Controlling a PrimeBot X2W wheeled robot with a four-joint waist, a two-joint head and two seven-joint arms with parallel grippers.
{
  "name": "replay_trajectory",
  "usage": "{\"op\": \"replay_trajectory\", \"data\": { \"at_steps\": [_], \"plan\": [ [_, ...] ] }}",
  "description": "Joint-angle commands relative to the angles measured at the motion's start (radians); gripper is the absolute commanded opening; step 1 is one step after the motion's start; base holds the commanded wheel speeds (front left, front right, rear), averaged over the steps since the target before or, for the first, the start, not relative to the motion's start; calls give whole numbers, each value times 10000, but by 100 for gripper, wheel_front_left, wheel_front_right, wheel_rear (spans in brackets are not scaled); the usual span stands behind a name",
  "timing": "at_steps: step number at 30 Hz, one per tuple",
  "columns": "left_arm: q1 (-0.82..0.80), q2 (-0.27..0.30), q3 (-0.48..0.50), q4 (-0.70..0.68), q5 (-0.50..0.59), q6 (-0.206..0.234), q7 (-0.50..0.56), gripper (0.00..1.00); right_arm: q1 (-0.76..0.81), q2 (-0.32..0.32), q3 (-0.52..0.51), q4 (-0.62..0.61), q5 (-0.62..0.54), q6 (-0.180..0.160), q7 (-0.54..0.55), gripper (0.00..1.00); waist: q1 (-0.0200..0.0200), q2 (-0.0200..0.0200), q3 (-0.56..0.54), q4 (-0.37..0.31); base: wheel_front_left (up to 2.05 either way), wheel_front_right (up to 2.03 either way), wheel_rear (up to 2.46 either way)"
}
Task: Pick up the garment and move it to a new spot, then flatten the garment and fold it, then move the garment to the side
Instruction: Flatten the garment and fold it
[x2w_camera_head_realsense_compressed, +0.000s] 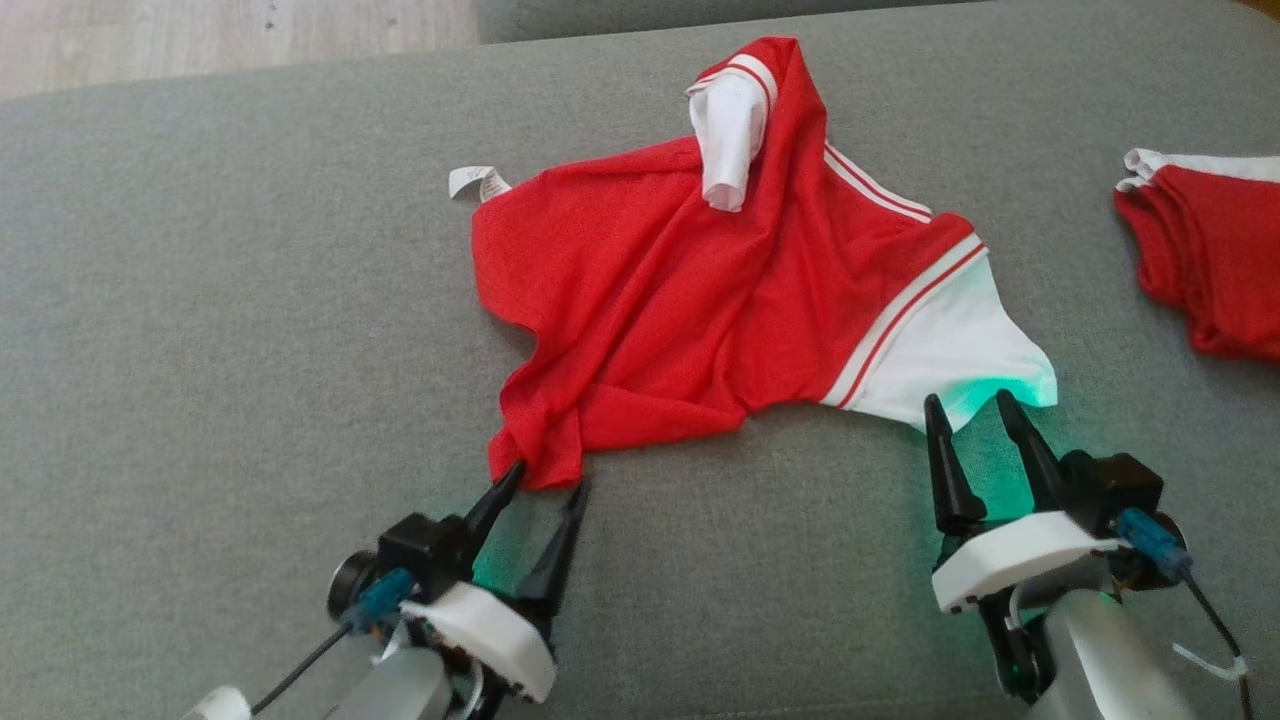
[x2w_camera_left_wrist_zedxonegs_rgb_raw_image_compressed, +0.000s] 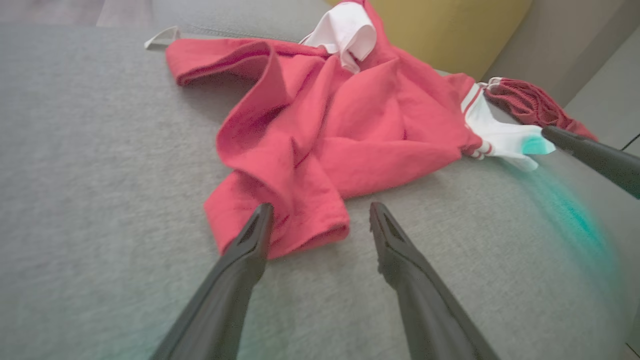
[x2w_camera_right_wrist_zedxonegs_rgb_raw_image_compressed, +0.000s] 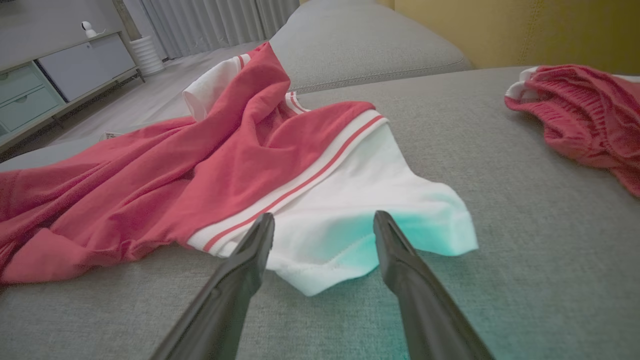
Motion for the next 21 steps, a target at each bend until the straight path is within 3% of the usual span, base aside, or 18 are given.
{"op": "replay_trajectory", "data": {
  "at_steps": [1,2,3,5,13,21],
  "plan": [
    [-128,245,322,-192,-92,16,-53,96,-177,-16,196,-206,83,4,-120,100,0,0,-33,31,0,0,0],
    [-93,273,330,-152,-126,16,-53,86,-176,-16,195,-184,90,4,-120,100,0,0,-54,50,0,0,0],
    [-71,300,342,-114,-138,16,-53,83,-181,-16,188,-166,94,4,-120,100,0,0,-73,68,0,0,0],
    [-50,310,396,-84,-140,16,-53,100,-196,-16,176,-140,89,4,-120,100,0,0,-94,98,0,0,0],
    [89,6,1221,-555,636,16,-53,100,-260,-16,211,-71,85,4,-120,100,0,0,-61,105,0,0,0],
    [376,-394,1258,-990,1163,16,-53,100,-280,-16,225,20,150,4,-120,100,0,0,-89,-40,0,0,0]
  ]
}}
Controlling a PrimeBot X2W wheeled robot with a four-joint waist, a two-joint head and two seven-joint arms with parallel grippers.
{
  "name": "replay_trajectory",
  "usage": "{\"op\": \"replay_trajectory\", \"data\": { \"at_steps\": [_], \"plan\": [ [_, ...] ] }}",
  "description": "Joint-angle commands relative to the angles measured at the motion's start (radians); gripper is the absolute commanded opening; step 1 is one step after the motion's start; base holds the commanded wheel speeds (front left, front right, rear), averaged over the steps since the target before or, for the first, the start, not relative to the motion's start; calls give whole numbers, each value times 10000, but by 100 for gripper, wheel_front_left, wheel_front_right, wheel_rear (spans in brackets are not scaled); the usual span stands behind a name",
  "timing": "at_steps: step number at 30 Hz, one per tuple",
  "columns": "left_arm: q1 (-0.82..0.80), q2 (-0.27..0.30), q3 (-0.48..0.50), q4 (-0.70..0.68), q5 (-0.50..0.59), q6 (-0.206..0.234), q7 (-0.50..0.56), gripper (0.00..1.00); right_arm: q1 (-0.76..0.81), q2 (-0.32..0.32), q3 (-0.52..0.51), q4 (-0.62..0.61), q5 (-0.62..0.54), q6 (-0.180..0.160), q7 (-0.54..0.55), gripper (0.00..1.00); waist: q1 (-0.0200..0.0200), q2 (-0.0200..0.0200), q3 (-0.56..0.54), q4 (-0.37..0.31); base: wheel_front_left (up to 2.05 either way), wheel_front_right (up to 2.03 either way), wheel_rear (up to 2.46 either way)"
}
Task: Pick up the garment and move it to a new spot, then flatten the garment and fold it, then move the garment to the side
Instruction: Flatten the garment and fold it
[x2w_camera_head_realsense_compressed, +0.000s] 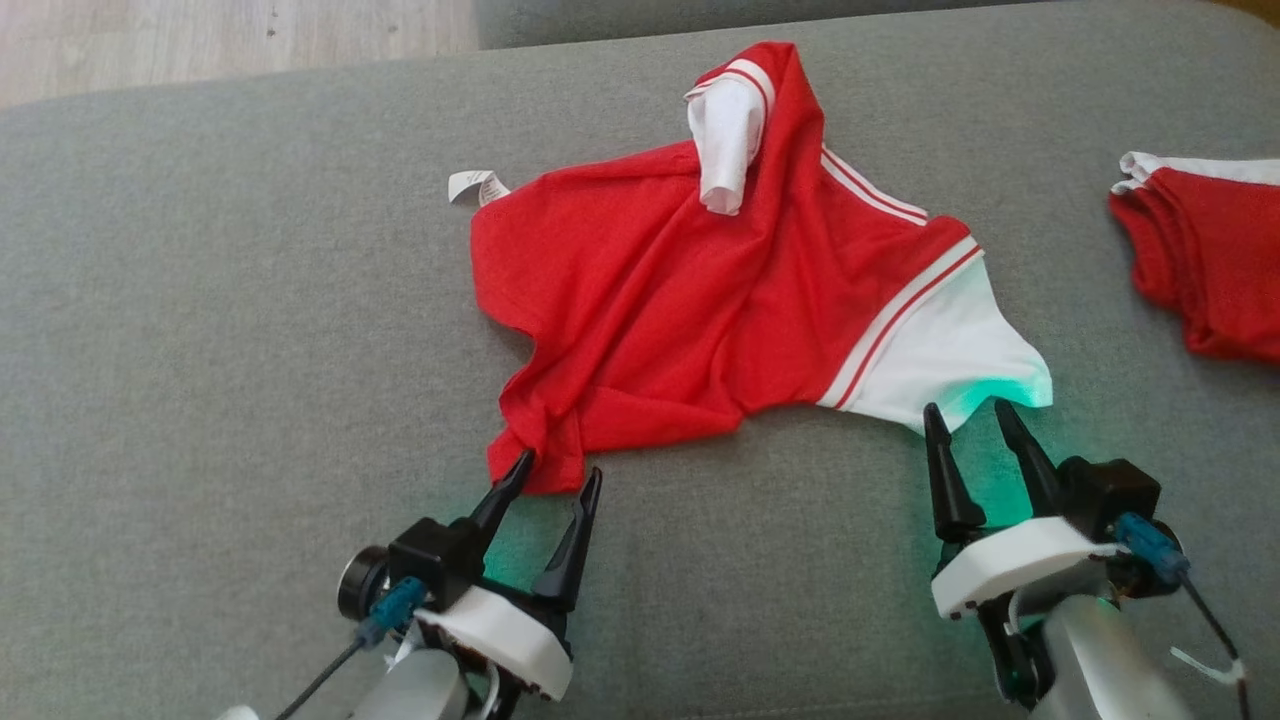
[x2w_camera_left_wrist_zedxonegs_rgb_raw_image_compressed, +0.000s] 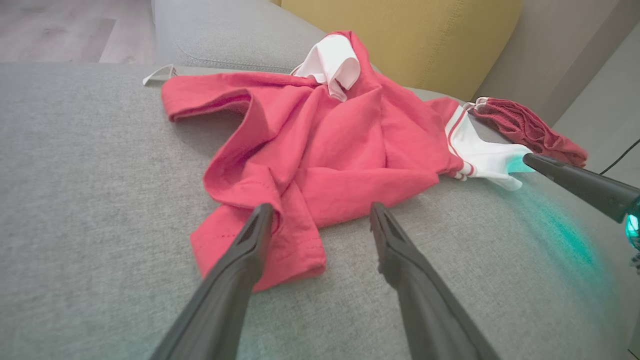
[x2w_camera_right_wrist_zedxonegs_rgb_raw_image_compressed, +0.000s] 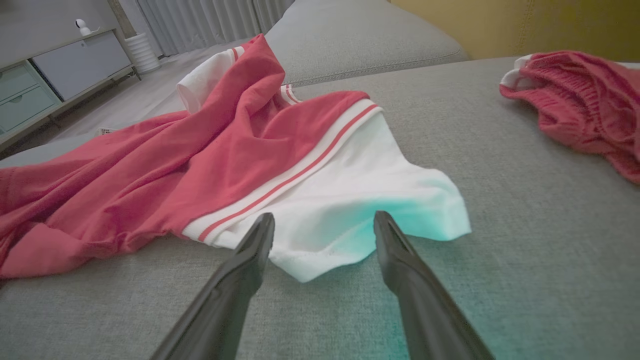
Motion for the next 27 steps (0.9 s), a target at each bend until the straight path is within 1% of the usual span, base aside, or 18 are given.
{"op": "replay_trajectory", "data": {
  "at_steps": [1,11,14,23,24,27],
  "plan": [
    [-110,-12,326,-295,96,16,-53,100,-281,-16,234,-232,73,4,-122,100,0,0,-38,-61,0,0,0],
    [-149,-102,247,-136,883,16,-53,100,-356,-16,300,-289,143,4,-122,100,0,0,99,-322,0,0,0],
    [-254,-143,709,184,1126,18,-53,100,-388,-16,305,-297,192,4,-122,100,0,0,169,-410,0,0,0],
    [-543,-316,1482,1187,1618,20,-53,100,-458,-16,260,-317,205,4,-122,100,0,0,348,-581,0,0,0],
    [-571,-355,1593,1247,1645,19,-53,0,-462,-16,209,-329,214,4,-122,100,0,0,367,-566,0,0,0],
    [-523,-391,1636,1131,1604,18,-53,0,-424,-16,100,-331,231,4,-122,100,0,0,319,-460,0,0,0]
  ]
}}
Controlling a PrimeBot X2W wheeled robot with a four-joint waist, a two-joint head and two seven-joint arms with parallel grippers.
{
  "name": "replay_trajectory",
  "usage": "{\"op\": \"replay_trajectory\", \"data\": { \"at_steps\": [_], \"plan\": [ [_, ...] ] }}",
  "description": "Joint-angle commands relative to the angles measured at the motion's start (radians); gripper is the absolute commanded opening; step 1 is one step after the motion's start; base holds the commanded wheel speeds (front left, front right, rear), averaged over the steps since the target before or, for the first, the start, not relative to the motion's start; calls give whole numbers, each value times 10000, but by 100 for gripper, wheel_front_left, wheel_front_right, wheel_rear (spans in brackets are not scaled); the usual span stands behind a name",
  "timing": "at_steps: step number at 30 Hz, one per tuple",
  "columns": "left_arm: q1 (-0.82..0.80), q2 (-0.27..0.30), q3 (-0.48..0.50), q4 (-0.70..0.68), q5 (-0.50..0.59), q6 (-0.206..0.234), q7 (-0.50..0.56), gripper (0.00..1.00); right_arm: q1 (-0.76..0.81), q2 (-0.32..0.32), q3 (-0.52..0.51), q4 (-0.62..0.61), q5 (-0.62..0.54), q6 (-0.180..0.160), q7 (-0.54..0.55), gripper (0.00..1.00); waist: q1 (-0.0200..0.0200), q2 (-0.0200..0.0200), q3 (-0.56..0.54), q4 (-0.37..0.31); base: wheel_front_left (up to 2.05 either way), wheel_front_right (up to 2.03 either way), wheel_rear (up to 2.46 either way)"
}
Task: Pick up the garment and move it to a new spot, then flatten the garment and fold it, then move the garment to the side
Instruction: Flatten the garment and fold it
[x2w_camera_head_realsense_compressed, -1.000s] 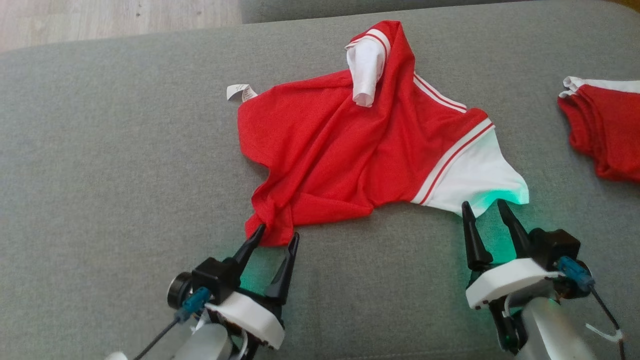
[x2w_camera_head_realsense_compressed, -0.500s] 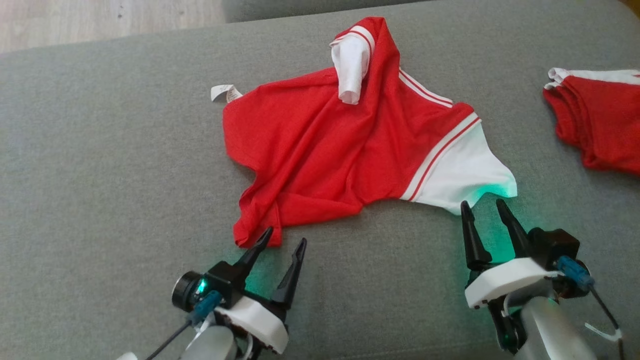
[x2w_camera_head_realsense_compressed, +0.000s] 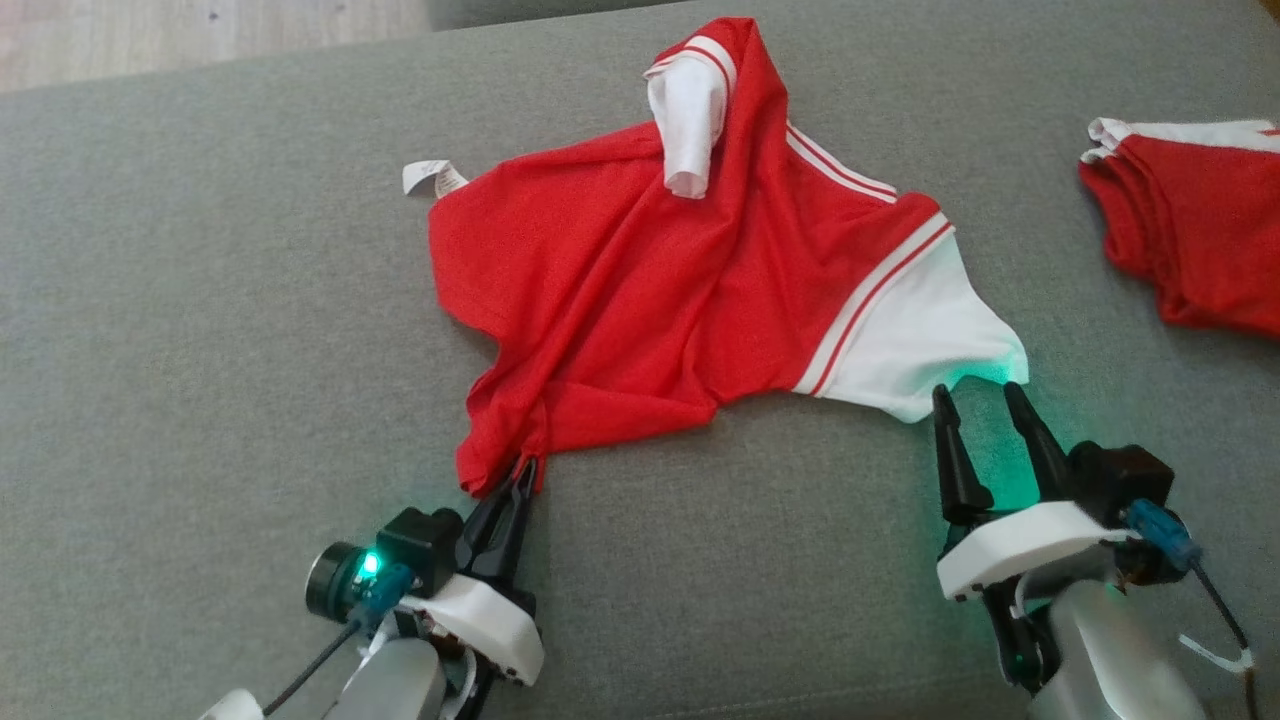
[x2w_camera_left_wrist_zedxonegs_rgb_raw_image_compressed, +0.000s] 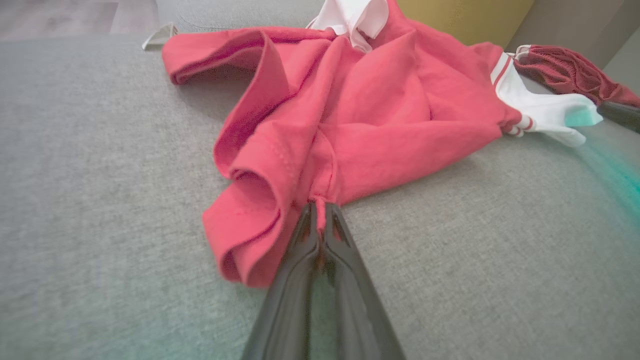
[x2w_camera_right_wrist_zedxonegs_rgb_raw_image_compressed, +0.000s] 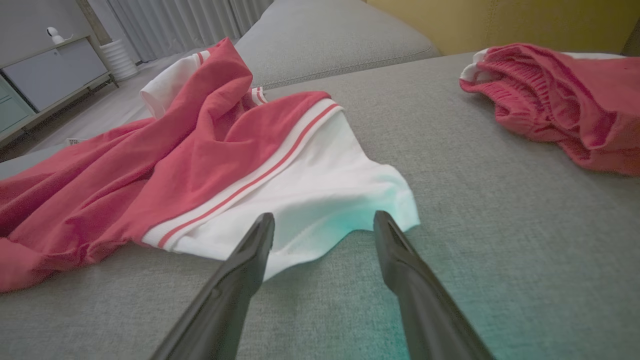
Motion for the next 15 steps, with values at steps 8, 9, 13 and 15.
{"op": "replay_trajectory", "data": {
  "at_steps": [8,9,13,15],
  "plan": [
    [648,146,1140,-1660,104,18,-51,0,-47,-16,-125,-156,182,4,-122,100,-1,0,-704,622,0,0,0],
    [871,162,1437,-1874,152,27,-51,0,-13,-16,-189,-137,205,4,-122,100,-1,0,-827,695,0,0,0],
    [1681,274,2387,-2366,499,56,-51,42,91,-16,-348,-98,318,4,-122,100,-1,0,-1225,898,0,0,0],
    [1941,291,2818,-2430,682,155,-51,100,129,-16,-358,-69,375,4,-122,100,-1,0,-1364,937,0,0,0]
  ]
}}
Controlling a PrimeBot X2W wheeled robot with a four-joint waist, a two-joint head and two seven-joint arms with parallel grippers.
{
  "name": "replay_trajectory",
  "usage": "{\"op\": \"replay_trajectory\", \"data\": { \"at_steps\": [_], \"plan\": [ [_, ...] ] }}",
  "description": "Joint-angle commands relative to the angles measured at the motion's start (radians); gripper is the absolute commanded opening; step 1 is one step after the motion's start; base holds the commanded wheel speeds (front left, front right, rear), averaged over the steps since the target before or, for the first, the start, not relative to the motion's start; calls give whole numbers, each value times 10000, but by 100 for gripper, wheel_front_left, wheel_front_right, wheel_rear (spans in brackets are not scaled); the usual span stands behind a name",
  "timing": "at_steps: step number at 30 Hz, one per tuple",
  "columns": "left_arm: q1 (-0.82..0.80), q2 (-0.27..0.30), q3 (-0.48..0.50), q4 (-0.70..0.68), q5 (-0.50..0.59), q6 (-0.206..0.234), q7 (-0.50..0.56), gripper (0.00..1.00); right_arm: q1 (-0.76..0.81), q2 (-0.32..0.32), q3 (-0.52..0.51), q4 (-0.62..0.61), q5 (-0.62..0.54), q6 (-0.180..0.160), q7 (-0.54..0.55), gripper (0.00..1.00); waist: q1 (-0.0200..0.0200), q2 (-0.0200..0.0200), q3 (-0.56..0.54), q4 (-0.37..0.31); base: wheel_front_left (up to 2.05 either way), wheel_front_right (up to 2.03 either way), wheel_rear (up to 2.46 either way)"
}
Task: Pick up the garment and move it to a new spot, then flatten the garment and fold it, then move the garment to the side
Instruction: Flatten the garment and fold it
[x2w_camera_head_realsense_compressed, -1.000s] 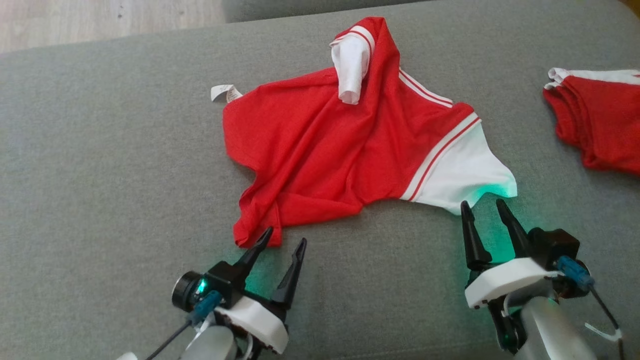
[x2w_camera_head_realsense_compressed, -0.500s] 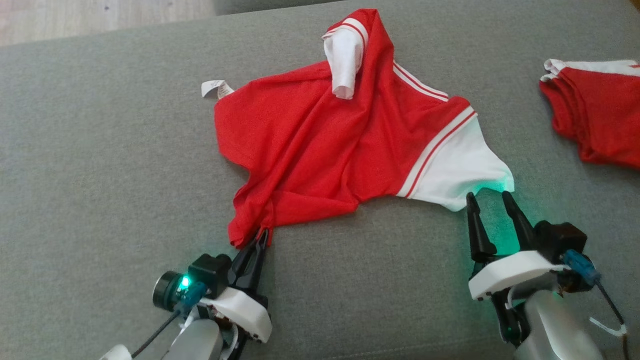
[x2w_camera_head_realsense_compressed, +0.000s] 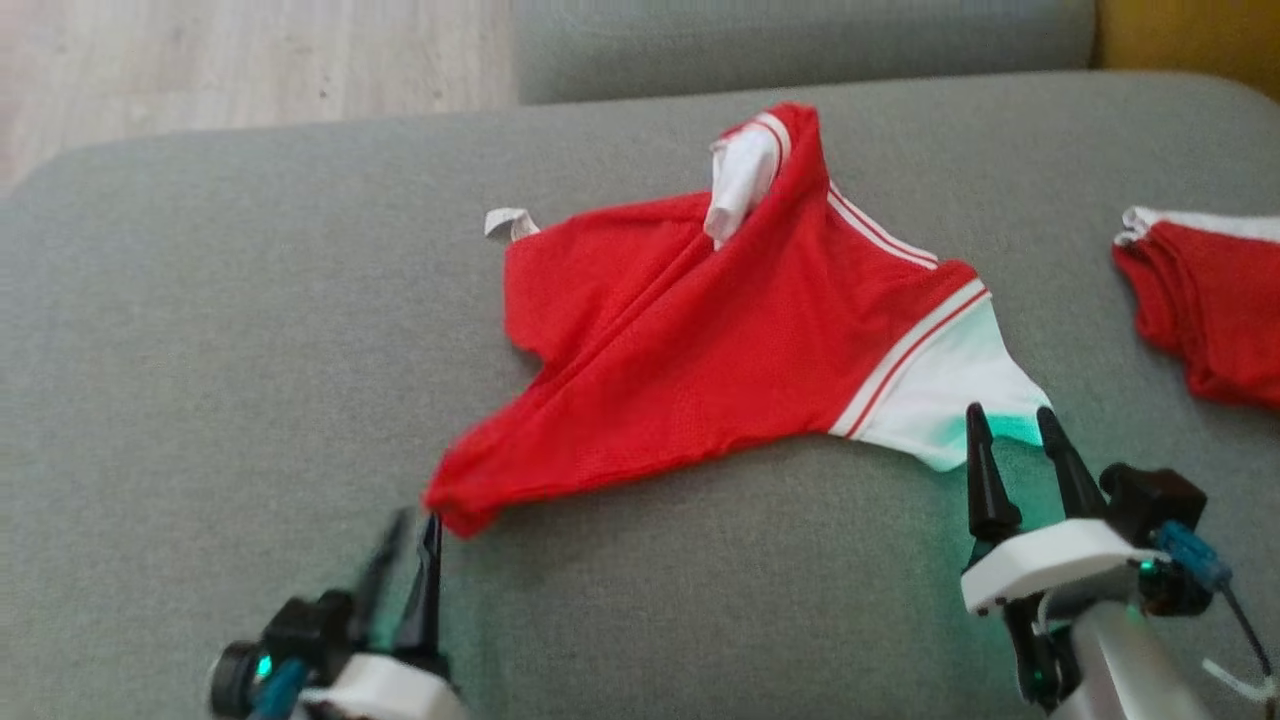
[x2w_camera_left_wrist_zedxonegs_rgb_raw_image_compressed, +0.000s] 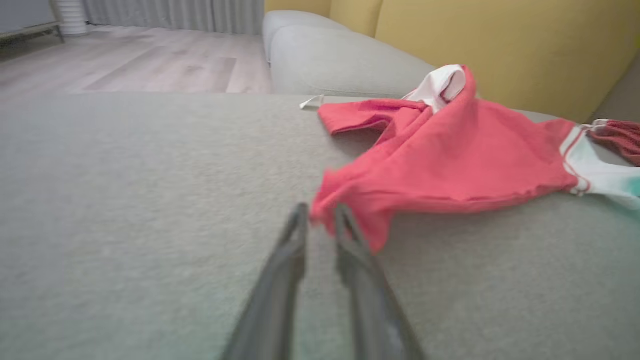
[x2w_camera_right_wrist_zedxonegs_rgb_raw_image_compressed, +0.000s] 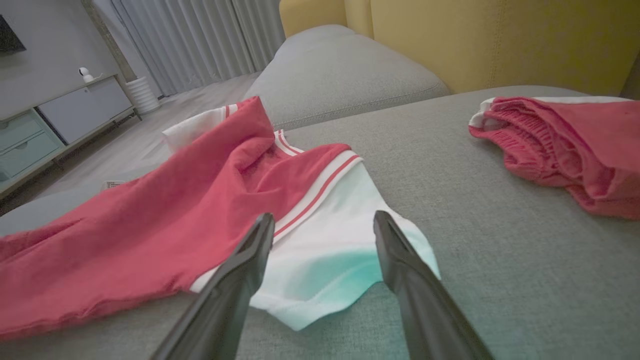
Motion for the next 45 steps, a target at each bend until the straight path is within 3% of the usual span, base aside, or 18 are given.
{"op": "replay_trajectory", "data": {
  "at_steps": [1,12,20,25,34,45],
  "plan": [
    [-112,110,762,-350,206,218,-53,100,-31,-18,197,-218,83,4,-120,100,1,0,-270,144,0,0,0],
    [131,-239,2348,-569,558,920,-53,100,1,-18,-37,-884,-150,4,-120,100,1,0,-616,-78,0,0,0],
    [250,-315,2636,-552,449,971,-53,100,153,-18,168,-942,-286,4,-120,100,1,0,-672,-211,0,0,0],
    [225,-320,2246,-496,103,878,-53,100,173,-18,250,-943,-359,4,-120,100,1,0,-549,-170,0,0,0],
    [-518,-322,896,933,-1361,89,-53,100,74,-18,346,-856,-437,4,-120,100,1,0,-37,-317,0,0,0],
    [-1121,-258,-474,2085,-3081,-5,-53,100,11,-18,180,-821,-625,4,-120,100,1,0,217,-634,0,0,0]
  ]
}}
